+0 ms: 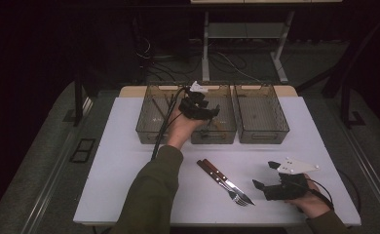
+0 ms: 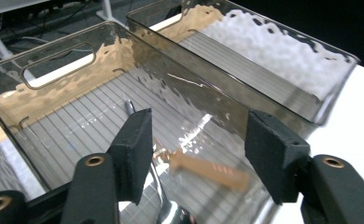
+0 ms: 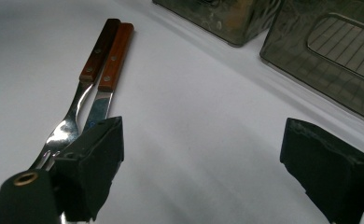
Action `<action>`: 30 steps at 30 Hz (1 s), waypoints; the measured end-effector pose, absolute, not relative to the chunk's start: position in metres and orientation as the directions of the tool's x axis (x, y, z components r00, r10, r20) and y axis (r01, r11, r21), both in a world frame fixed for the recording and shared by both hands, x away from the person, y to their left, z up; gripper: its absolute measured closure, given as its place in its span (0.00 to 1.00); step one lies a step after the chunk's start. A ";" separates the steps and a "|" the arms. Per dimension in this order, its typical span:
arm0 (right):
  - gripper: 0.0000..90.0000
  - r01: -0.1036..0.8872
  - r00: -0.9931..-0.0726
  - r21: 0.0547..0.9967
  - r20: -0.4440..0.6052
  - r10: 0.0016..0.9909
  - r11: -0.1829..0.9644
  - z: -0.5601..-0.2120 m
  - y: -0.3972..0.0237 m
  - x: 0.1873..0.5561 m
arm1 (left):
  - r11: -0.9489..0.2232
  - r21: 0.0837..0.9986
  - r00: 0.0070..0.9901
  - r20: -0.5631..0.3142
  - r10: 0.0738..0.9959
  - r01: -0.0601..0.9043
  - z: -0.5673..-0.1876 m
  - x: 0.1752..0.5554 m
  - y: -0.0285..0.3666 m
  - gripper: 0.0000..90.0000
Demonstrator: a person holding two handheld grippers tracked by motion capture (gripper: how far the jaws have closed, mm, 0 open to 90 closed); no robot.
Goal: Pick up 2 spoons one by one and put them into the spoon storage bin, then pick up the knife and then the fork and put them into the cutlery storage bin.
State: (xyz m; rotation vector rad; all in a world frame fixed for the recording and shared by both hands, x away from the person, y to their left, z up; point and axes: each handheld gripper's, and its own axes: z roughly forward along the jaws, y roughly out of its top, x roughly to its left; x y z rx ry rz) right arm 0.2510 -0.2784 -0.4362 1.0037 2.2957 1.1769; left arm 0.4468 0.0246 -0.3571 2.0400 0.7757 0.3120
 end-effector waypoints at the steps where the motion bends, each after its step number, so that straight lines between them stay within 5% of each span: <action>1: 0.15 0.424 -0.675 0.814 -0.009 0.738 0.398 -0.436 -0.279 0.251 | -0.398 0.825 0.774 -0.072 0.629 0.401 -0.357 0.443 0.027 0.43; 24: 0.16 0.499 -0.696 0.765 0.073 0.714 0.408 -0.432 -0.274 0.258 | -0.399 0.844 0.807 -0.067 0.587 0.360 -0.384 0.346 0.096 0.13; 30: 0.43 0.520 -0.702 0.759 0.119 0.702 0.392 -0.426 -0.266 0.259 | -0.404 0.841 0.803 -0.060 0.594 0.361 -0.401 0.321 0.116 0.02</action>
